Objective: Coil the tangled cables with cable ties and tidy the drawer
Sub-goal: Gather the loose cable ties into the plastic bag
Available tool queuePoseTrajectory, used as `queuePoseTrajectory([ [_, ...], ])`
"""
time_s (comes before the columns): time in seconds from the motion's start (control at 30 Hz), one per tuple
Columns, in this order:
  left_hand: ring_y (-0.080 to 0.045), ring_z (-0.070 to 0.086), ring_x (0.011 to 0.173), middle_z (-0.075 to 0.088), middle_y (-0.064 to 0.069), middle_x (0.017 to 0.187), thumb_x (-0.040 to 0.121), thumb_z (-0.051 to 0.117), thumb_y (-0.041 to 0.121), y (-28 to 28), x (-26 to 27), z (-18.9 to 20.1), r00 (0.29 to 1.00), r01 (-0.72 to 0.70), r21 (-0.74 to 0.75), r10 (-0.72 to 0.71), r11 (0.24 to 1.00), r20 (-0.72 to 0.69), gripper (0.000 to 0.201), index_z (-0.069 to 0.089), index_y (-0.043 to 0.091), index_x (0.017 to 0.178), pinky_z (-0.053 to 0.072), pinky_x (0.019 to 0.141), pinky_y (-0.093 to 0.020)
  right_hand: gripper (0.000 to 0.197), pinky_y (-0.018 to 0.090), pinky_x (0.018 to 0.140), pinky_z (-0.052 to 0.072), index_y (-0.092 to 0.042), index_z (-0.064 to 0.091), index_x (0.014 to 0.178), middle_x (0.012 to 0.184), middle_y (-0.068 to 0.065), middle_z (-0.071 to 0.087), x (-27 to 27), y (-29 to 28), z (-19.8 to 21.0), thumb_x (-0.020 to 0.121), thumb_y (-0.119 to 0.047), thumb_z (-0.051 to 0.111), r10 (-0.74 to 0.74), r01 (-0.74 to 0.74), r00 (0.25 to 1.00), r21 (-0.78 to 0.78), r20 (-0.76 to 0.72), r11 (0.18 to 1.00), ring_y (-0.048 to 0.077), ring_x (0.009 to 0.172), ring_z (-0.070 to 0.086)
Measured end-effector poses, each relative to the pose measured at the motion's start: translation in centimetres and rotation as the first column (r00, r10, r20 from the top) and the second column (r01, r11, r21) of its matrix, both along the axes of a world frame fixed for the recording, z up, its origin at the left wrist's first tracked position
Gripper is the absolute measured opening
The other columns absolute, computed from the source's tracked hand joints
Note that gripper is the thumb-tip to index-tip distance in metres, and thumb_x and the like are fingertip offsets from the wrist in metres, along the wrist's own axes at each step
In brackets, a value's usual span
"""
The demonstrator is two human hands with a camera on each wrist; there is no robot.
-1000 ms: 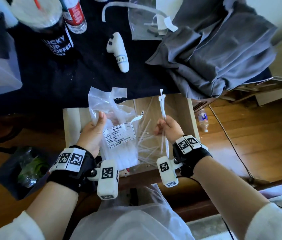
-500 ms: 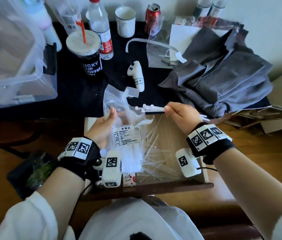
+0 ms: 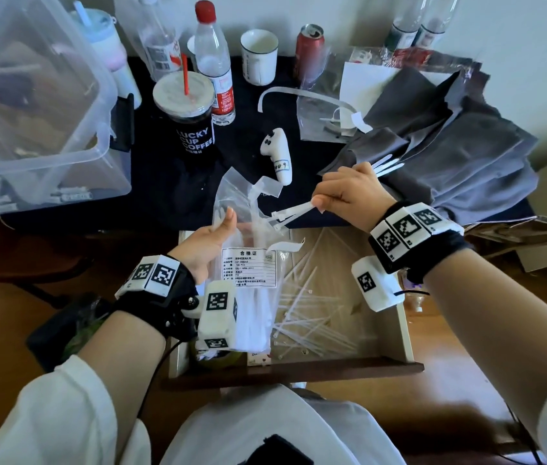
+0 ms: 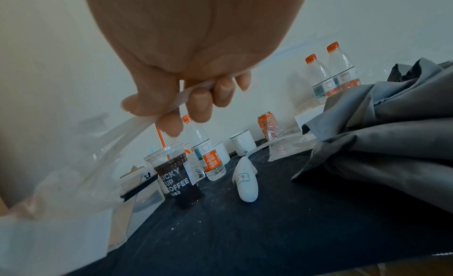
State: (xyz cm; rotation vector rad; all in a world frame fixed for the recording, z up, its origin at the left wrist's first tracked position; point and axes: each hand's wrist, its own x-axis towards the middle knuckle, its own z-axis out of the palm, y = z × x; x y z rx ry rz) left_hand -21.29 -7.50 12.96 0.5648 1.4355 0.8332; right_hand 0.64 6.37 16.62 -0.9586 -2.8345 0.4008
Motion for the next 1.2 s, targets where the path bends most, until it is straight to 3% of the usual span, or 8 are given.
queuePoseTrajectory([
  [0.2,-0.032,0.054,0.121,0.064,-0.015,0.121,0.063,0.052,0.078,-0.1,-0.5,-0.6,0.995,0.051,0.11,-0.06,0.993,0.077,0.078,0.07,0.016,0.107,0.035,0.107,-0.056,0.034,0.024,0.076,0.012,-0.027,0.055,0.074,0.075,-0.013,0.048,0.2,0.1,0.6,0.085,-0.047,0.03,-0.017,0.018,0.999,-0.016,0.029,1.0,0.007,0.079,0.038],
  [0.33,-0.039,0.054,0.12,0.058,-0.028,0.125,0.044,0.07,0.078,0.1,-0.2,-0.8,0.981,-0.082,0.272,0.03,0.959,0.19,0.11,0.058,-0.003,0.118,0.039,0.102,-0.059,0.04,0.029,0.079,0.019,-0.025,0.048,0.069,0.061,-0.013,0.045,0.1,0.0,0.8,0.08,-0.06,0.033,-0.142,0.118,0.98,-0.162,-0.142,0.98,0.003,0.069,0.043],
  [0.43,-0.034,0.056,0.12,0.06,-0.024,0.125,0.051,0.063,0.079,0.6,0.4,0.2,0.984,-0.074,0.334,0.015,0.94,0.175,0.105,0.057,0.004,0.124,0.044,0.1,-0.051,0.043,0.028,0.07,0.028,-0.016,0.051,0.068,0.057,-0.009,0.042,-0.4,-0.3,1.1,0.076,-0.058,0.049,-0.183,0.102,0.946,-0.29,-0.266,0.952,0.0,0.058,0.043],
  [0.53,-0.025,0.067,0.102,0.071,-0.014,0.104,0.068,0.041,0.07,1.0,1.6,1.6,0.988,0.005,0.359,-0.061,0.933,0.145,0.069,0.073,0.019,0.101,0.056,0.081,-0.037,0.024,0.021,0.063,0.034,-0.004,0.06,0.077,0.065,0.006,0.053,-1.3,-1.1,1.8,0.081,-0.026,0.069,-0.215,0.036,0.903,-0.433,-0.372,0.9,0.004,0.062,0.045],
  [0.6,-0.03,0.066,0.102,0.069,-0.02,0.106,0.072,0.037,0.068,1.1,2.1,1.7,0.984,0.04,0.363,-0.1,0.931,0.148,0.071,0.071,0.016,0.105,0.056,0.081,-0.04,0.011,0.02,0.062,0.036,-0.006,0.065,0.078,0.069,0.009,0.058,-2.0,-1.6,2.3,0.081,-0.015,0.071,-0.254,0.017,0.874,-0.497,-0.414,0.868,0.011,0.065,0.047],
  [0.9,-0.049,0.055,0.114,0.054,-0.038,0.121,0.055,0.061,0.081,1.7,3.2,2.2,0.991,0.067,0.328,-0.102,0.942,0.089,0.099,0.064,0.0,0.113,0.041,0.1,-0.061,0.037,0.012,0.048,0.033,-0.026,0.052,0.051,0.045,-0.012,0.045,-3.3,-2.5,2.3,0.081,-0.014,0.07,-0.351,0.092,0.867,-0.58,-0.354,0.81,-0.001,0.039,0.039],
  [1.07,-0.022,0.07,0.089,0.074,-0.008,0.092,0.039,0.067,0.084,2.5,3.0,1.5,0.998,-0.015,0.359,-0.008,0.933,0.061,0.077,0.075,0.019,0.081,0.053,0.084,-0.039,0.034,0.013,0.045,0.027,-0.012,0.056,0.048,0.037,-0.011,0.039,-3.3,-2.3,3.3,0.079,-0.012,0.071,-0.341,0.163,0.922,-0.616,-0.183,0.77,0.001,0.035,0.035],
  [1.2,-0.031,0.064,0.108,0.068,-0.021,0.109,0.054,0.053,0.084,2.4,3.1,1.7,0.996,0.068,0.361,-0.087,0.93,0.036,0.082,0.073,0.019,0.1,0.05,0.095,-0.045,0.014,0.009,0.049,0.037,-0.017,0.067,0.066,0.051,-0.009,0.057,-3.1,-2.5,4.3,0.078,-0.013,0.073,-0.399,0.084,0.85,-0.659,-0.345,0.747,-0.002,0.044,0.046],
])
